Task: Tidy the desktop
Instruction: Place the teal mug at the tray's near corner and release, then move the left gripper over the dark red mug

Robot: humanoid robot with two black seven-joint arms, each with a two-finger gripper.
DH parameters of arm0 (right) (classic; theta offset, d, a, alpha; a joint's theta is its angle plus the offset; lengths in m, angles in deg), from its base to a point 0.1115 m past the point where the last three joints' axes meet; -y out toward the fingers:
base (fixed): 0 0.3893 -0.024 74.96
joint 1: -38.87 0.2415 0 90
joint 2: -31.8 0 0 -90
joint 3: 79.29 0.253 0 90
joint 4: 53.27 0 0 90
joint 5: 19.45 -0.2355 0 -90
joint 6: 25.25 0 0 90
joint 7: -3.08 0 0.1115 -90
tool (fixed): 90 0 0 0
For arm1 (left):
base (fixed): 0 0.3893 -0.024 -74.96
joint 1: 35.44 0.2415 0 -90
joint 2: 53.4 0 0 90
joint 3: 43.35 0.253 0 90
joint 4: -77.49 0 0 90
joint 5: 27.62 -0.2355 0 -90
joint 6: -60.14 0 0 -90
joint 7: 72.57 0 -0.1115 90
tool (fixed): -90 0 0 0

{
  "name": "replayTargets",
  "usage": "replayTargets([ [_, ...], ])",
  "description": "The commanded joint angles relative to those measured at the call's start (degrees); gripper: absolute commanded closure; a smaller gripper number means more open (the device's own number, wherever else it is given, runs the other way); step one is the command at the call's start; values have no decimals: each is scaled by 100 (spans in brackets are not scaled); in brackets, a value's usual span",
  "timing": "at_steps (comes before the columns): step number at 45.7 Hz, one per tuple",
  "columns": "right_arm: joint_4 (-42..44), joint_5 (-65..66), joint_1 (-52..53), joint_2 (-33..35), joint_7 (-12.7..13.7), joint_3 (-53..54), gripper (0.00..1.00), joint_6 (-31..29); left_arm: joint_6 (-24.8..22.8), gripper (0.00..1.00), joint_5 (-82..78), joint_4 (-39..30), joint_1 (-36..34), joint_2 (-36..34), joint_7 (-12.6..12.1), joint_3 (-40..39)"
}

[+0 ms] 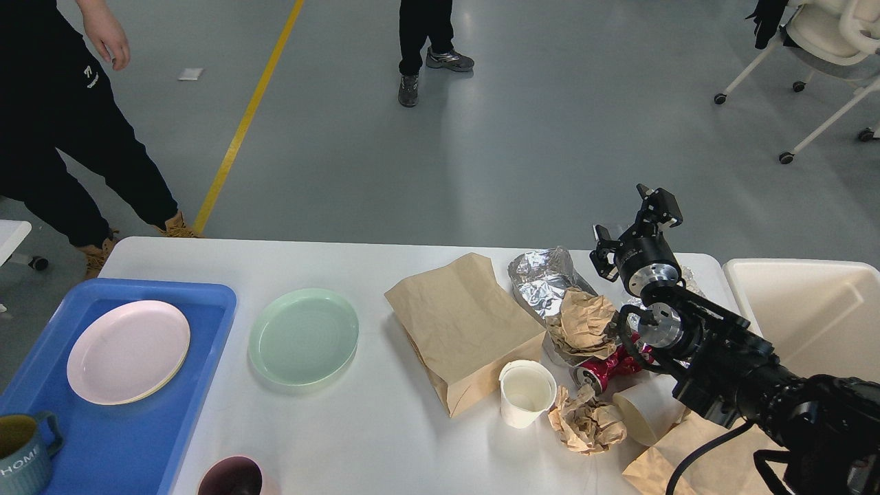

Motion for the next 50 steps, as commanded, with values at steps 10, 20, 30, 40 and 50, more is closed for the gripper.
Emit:
replayTargets([
  [10,0,0,0,0,-3,1,0,0,0,100,0,117,147,33,-1,-176],
  [20,0,0,0,0,-3,1,0,0,0,89,-17,73,16,-11,17,-89],
  [30,0,0,0,0,6,1,0,0,0,27,-9,46,-810,-20,35,342],
  [40,0,0,0,0,-3,1,0,0,0,13,0,-76,-1689,893,43,904],
  [50,0,0,0,0,-3,1,0,0,0,12,79,-1201,-2594,2009,52,1124],
])
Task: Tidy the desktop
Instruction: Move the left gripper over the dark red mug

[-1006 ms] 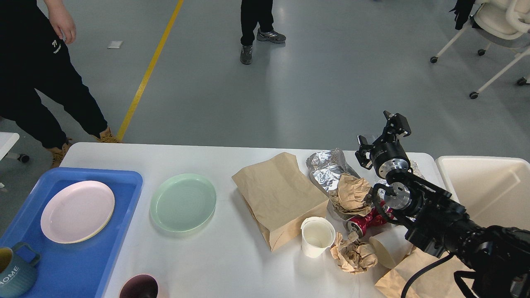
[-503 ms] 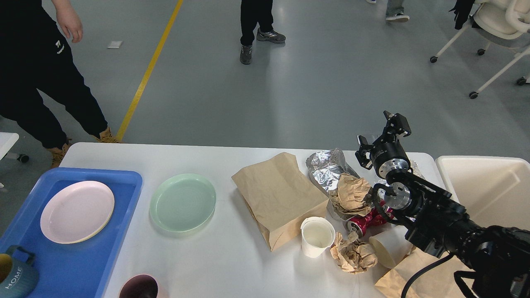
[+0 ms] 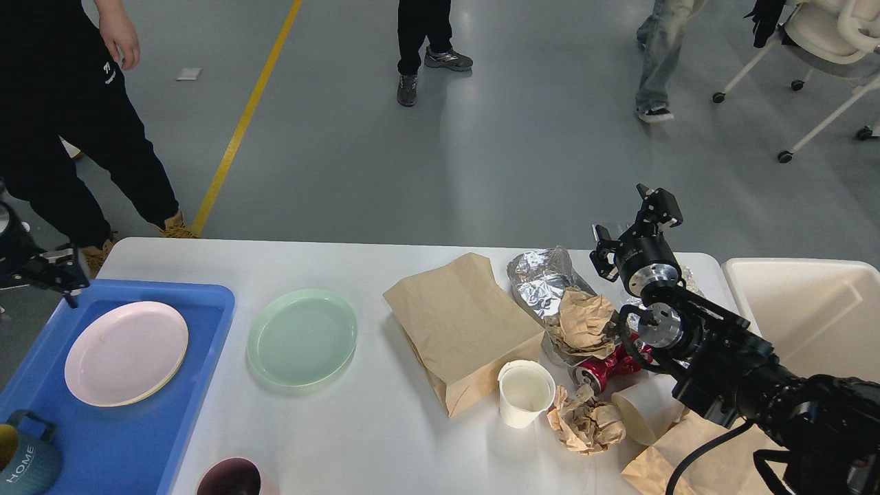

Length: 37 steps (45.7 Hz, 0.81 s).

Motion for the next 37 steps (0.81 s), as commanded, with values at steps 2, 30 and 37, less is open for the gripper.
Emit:
replayTargets([
  [2,0,0,0,0,6,0,0,0,0,12,17,-801,-613,683,9,143],
  [30,0,0,0,0,6,0,0,0,0,11,17,-2119,-2608,1941,1275,390],
  [37,0,0,0,0,-3,0,0,0,0,10,17,-2577,-3004,2064,1231,390],
])
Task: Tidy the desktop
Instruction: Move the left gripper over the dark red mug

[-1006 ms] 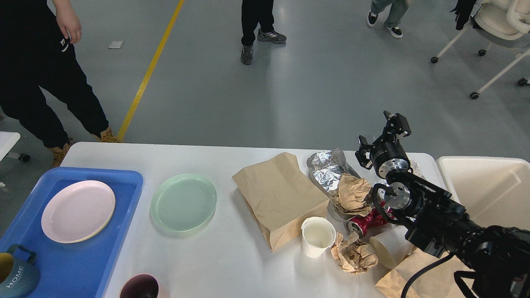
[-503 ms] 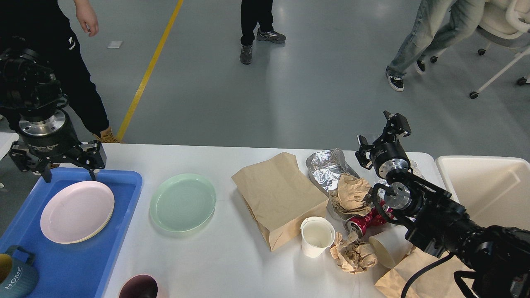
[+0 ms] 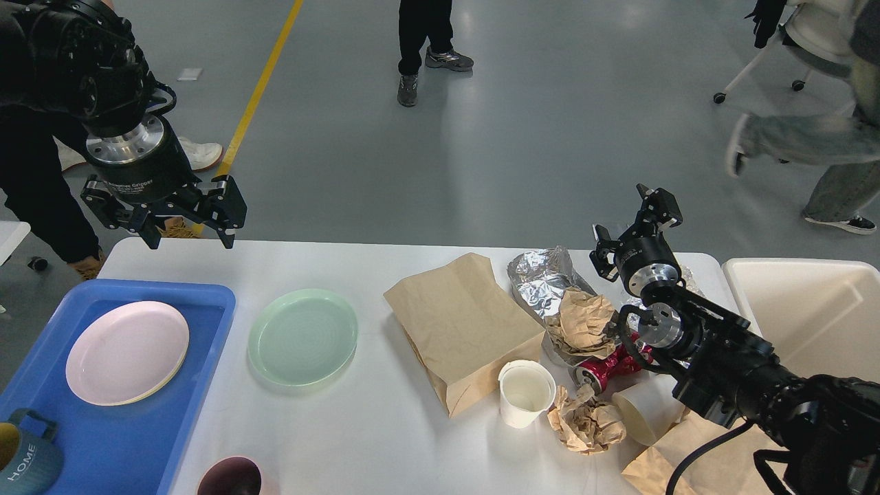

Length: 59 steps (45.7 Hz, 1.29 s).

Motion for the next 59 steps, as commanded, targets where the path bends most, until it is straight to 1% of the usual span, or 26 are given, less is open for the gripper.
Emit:
replayTargets([
  [1,0,0,-1,0,-3,0,0,0,1,11,-2,-288,-237,70,-31,-1],
  [14,0,0,8,0,-3,0,0,0,1,11,-3,-306,-96,167,-40,-27],
  [19,0,0,-1,0,5,0,0,0,1,11,-3,-367,-70,351,-31,-63],
  [33,0,0,-1,0,-3,0,0,8,1,10,-29,-1509,-26,852,-66,-115],
  [41,0,0,-1,0,6,0,0,0,1,10,-82,-1791,229,914,-66,-98],
  [46,0,0,-1,0,6,-8,0,0,1,10,-108,-1817,492,914,-66,-89],
  [52,0,0,-1,0,-3,0,0,8,1,11,-99,-1730,1045,931,-66,-124],
  [59,0,0,-1,0,-3,0,0,0,1,11,-90,-1194,1801,1221,-57,-124],
])
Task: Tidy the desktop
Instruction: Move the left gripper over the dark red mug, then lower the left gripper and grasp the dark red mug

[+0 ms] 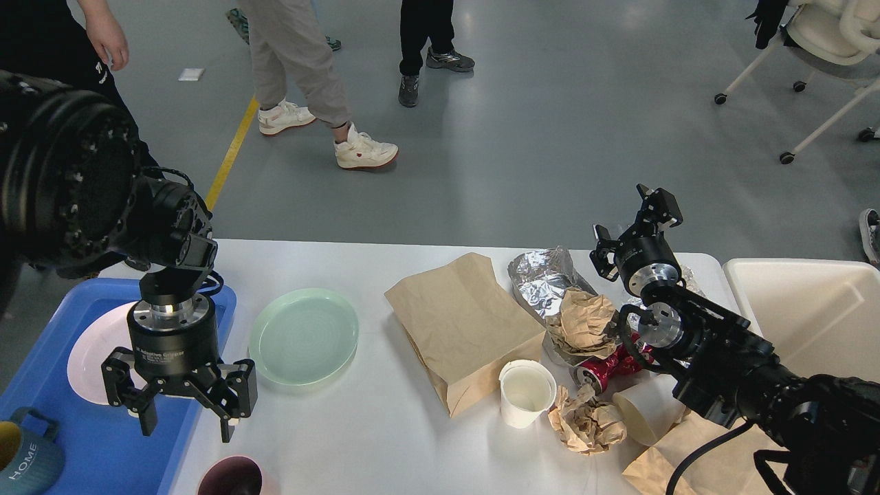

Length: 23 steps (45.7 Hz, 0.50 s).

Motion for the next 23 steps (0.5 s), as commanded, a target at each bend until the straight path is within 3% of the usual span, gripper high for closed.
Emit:
replayTargets([
  [1,0,0,-1,0,-4,1,0,0,0,11,13,429,587,239,9,-4],
  [12,0,0,-1,0,-4,1,0,0,0,11,13,921,1089,292,9,-4],
  [23,0,0,-1,0,-4,1,0,0,0,11,-13,983,1318,301,0,5],
])
